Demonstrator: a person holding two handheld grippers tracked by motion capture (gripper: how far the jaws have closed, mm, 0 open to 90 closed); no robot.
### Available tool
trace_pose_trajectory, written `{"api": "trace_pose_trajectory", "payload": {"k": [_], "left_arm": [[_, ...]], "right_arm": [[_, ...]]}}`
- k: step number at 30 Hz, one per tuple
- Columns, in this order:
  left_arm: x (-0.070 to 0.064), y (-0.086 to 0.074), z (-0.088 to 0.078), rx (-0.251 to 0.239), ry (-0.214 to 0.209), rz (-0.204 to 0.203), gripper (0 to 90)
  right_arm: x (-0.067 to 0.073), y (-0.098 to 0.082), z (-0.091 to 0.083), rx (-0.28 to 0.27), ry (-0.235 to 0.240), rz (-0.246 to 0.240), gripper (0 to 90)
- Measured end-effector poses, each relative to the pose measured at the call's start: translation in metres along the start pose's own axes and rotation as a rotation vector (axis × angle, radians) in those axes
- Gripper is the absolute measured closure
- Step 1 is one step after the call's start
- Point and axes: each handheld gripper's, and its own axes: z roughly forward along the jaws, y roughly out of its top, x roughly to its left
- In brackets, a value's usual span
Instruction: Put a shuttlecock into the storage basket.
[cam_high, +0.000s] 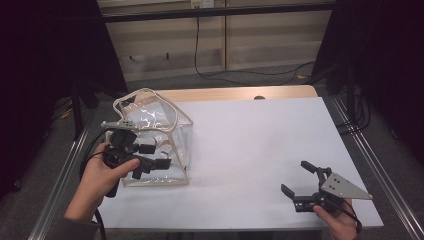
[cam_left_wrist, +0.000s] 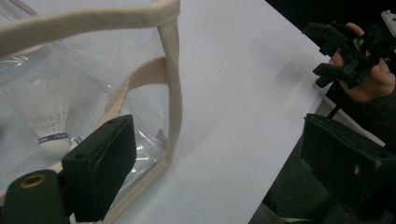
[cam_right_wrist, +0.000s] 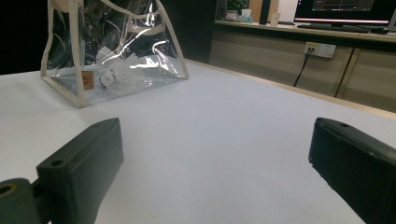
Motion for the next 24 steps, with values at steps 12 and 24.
{"api": "trace_pose_trajectory", "payload": {"k": [12, 24], "left_arm": [[0.0, -0.009, 0.01, 0.012, -0.015, 0.017, 10.1], [0.003, -0.019, 0.019, 0.013, -0.034, 0.02, 9.6]], "right_arm": [[-0.001, 0.0, 0.0, -0.002, -0.001, -0.001, 2.9], [0.0, 0.0, 0.0, -0.002, -0.002, 0.001, 2.9]]}}
